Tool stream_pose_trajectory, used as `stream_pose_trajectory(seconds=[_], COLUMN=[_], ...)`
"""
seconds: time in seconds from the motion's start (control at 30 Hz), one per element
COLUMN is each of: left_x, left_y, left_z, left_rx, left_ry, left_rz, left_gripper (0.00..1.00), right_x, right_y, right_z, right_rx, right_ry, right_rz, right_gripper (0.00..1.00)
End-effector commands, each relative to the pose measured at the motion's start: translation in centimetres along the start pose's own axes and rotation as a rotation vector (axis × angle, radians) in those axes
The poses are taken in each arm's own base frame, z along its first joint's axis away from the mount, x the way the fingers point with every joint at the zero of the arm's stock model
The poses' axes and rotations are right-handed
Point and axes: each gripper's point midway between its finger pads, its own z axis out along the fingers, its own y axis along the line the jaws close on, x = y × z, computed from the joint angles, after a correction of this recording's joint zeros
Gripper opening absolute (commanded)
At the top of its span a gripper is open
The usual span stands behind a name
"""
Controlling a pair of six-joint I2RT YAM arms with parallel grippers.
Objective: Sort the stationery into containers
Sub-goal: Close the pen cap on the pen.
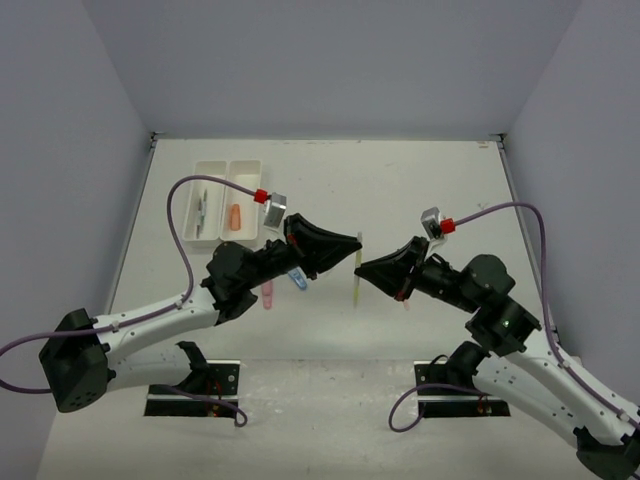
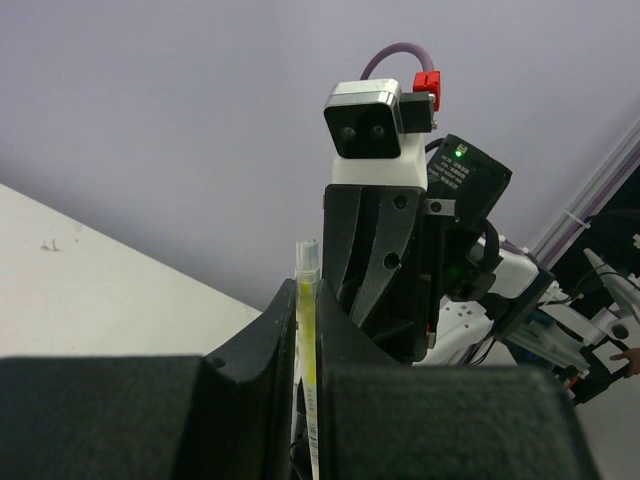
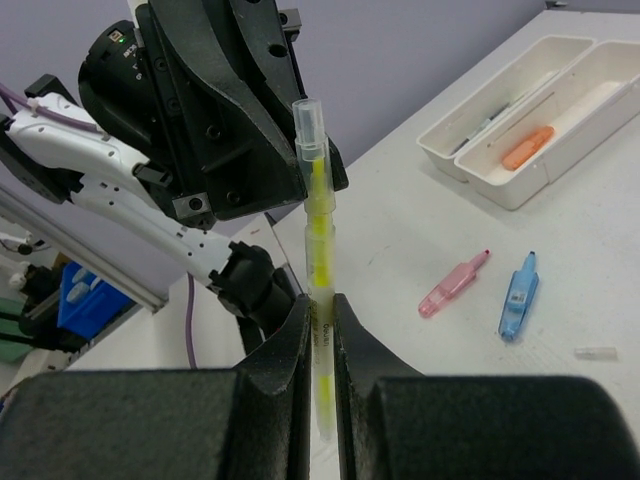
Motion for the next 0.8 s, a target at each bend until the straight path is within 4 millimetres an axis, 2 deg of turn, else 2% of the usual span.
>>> stream_pose_trajectory(seconds=[0.0, 0.23, 0.33, 0.47, 0.57, 0.77], left_x=[2.3, 3.1, 3.3, 3.2, 2.6, 3.7], left_y=[0.4, 1.0, 1.4, 1.8, 2.7, 3.9], left_z=[-0.4, -0.9, -1.0, -1.0, -0.5, -0.5], left_rx=[0.008, -0.012, -0.037, -0.077, -0.145, -0.205], left_ry=[0.066, 0.095, 0.120, 0.153, 0.140, 0.150], left_rz=[-0.021, -0.001, 0.024, 0.047, 0.009, -0.092], left_gripper=[0.00, 0.00, 0.00, 0.00, 0.00, 0.00], right_x=[-5.5, -8.6, -8.5, -8.0, -7.3, -7.5], right_y=[2.3, 4.1, 4.5, 3.9, 3.3, 3.1], right_z=[0.1, -0.6, -0.6, -0.5, 0.2, 1.3], right_rx=[-0.024, -0.040, -0.058, -0.050, -0.056, -0.064], right_ry=[-0.131, -0.208, -0.191, -0.184, -0.173, -0.169], right_rz=[-0.096, -0.154, -0.177, -0.211, -0.234, -0.224], right_gripper=[0.00, 0.00, 0.00, 0.00, 0.00, 0.00])
